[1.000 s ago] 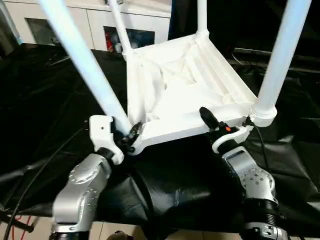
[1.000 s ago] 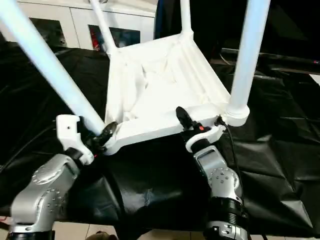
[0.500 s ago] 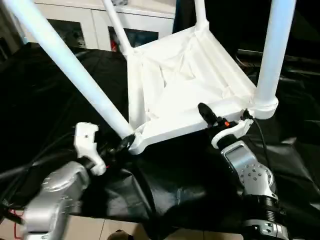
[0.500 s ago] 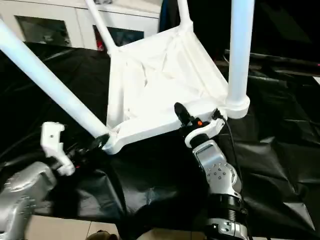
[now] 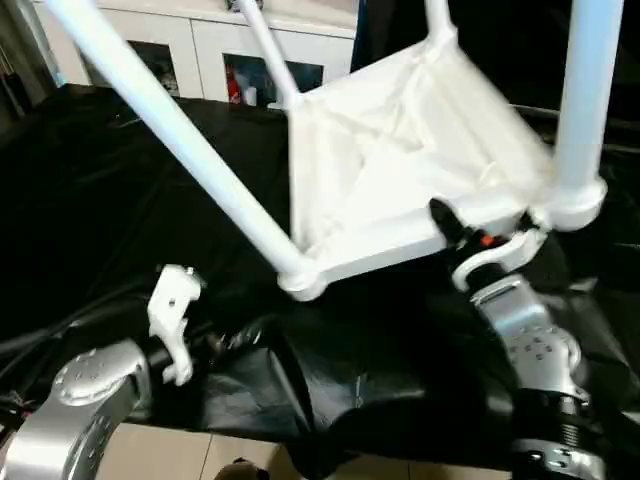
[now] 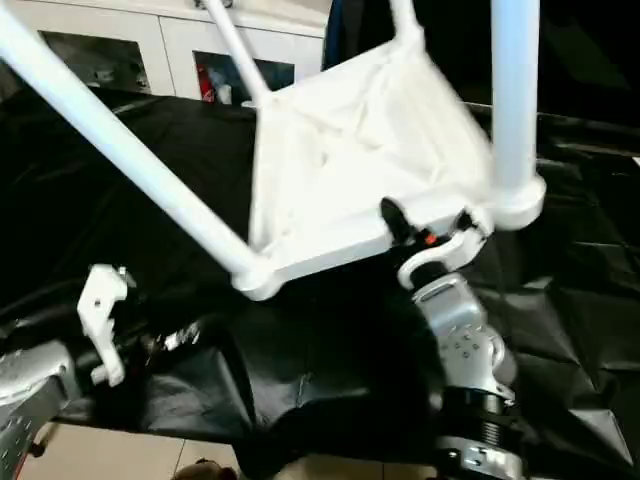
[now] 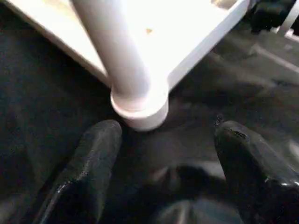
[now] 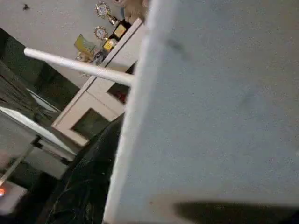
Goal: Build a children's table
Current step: Flip table
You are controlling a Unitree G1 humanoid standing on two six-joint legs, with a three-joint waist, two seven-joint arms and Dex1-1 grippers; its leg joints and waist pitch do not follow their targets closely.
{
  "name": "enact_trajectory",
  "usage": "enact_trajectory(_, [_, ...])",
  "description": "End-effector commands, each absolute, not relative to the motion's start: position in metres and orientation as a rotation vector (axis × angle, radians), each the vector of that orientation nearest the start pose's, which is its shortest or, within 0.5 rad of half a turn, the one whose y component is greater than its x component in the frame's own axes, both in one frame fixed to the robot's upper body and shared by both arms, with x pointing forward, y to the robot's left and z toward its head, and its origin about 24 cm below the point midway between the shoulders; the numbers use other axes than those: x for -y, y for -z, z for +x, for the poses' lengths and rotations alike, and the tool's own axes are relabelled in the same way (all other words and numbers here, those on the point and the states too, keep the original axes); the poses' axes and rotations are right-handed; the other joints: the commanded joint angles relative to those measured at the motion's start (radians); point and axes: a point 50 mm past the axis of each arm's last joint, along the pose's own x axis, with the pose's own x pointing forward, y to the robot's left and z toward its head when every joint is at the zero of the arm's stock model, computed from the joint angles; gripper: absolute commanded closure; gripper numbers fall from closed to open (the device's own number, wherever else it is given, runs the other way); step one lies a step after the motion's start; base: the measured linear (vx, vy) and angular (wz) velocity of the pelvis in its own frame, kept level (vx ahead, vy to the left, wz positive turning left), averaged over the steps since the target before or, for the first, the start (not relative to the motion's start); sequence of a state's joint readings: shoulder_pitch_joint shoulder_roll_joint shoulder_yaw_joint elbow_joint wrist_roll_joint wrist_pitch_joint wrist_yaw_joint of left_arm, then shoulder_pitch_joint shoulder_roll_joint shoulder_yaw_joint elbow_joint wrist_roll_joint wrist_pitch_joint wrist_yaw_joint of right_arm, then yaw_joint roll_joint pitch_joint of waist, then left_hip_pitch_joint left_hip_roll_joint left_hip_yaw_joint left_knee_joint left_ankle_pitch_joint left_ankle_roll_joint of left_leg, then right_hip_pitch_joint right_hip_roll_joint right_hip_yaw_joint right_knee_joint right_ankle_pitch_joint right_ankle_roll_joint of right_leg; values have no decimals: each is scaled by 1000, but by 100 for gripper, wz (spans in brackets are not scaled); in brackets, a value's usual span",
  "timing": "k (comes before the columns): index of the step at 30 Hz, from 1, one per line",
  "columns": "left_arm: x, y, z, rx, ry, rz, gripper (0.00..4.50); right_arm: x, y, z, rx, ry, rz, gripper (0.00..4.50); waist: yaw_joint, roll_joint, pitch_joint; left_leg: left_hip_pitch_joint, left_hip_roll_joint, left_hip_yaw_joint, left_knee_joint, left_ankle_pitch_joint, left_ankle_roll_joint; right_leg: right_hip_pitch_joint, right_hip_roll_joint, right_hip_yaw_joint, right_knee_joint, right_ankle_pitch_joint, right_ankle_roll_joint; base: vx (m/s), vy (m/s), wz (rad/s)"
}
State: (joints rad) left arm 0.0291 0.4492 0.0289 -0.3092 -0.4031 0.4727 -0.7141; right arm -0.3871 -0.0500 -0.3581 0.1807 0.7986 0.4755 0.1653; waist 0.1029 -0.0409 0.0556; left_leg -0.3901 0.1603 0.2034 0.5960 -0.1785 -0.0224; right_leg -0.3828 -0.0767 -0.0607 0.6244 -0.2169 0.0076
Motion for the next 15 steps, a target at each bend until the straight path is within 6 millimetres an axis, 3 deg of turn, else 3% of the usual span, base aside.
enact_trajectory(1, [-170, -96, 228, -153, 860, -5, 86, 197, -105, 319, 27, -118, 641, 250, -5, 2, -56, 38, 74, -33, -86, -213, -80, 17, -77, 56, -74, -196, -113, 0, 0, 0])
enact_trajectory(4, [-163, -103, 226, -140, 921, -7, 86, 199, -111, 319, 37, -115, 607, 250, -9, 2, -56, 39, 72, -34, -87, -240, -88, 16, -75, 56, -76, -227, -106, 0, 0, 0])
enact_trajectory(15, [-152, -123, 234, -69, 939, 51, 86, 204, -131, 319, 9, -118, 387, 250, -12, -3, -57, 35, 68, -33, -81, -200, -75, 20, -69, 57, -73, -197, -93, 0, 0, 0])
